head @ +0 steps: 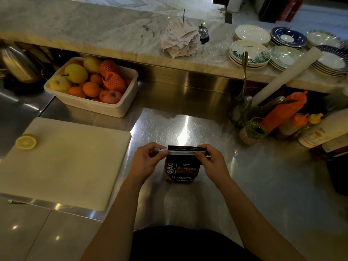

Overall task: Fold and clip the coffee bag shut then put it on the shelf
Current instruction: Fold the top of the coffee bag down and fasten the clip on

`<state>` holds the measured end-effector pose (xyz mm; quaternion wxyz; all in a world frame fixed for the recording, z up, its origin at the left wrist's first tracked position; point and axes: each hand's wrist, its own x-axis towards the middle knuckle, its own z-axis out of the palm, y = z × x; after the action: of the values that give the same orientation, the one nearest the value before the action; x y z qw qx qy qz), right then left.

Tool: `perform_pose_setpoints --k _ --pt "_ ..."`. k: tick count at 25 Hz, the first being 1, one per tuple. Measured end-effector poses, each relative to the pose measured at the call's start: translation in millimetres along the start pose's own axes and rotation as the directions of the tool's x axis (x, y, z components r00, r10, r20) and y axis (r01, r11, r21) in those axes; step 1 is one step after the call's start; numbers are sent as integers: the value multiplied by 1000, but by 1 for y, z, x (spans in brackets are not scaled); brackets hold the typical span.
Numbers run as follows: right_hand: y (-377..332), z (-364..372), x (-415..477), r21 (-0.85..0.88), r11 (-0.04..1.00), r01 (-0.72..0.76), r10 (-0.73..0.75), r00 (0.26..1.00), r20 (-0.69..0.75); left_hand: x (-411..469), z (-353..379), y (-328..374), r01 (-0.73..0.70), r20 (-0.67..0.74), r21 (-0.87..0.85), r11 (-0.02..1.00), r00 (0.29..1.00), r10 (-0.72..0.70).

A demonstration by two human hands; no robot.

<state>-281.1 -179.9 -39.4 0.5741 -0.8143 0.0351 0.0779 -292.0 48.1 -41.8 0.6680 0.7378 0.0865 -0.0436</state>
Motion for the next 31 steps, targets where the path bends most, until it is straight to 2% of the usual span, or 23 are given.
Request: perform_pose_setpoints --k 3,11,18,21,31 --pt "0 0 -1 15 1000 0 0 1000 0 2 0 -1 23 15 -26 999 1000 -22" --pt "-3 1 0 73 997 -10 11 1000 -2 -7 17 -10 81 -55 -361 929 993 -108" --pt "3 -2 0 68 998 -20 20 1000 0 -2 13 -2 30 -23 -210 977 999 -36" --pt "2 -4 2 60 998 -8 8 1000 -3 -3 13 -2 38 6 -225 974 999 -38" --pt "3 -2 0 63 998 -3 2 1000 6 -4 18 -13 67 -84 -286 956 992 -94"
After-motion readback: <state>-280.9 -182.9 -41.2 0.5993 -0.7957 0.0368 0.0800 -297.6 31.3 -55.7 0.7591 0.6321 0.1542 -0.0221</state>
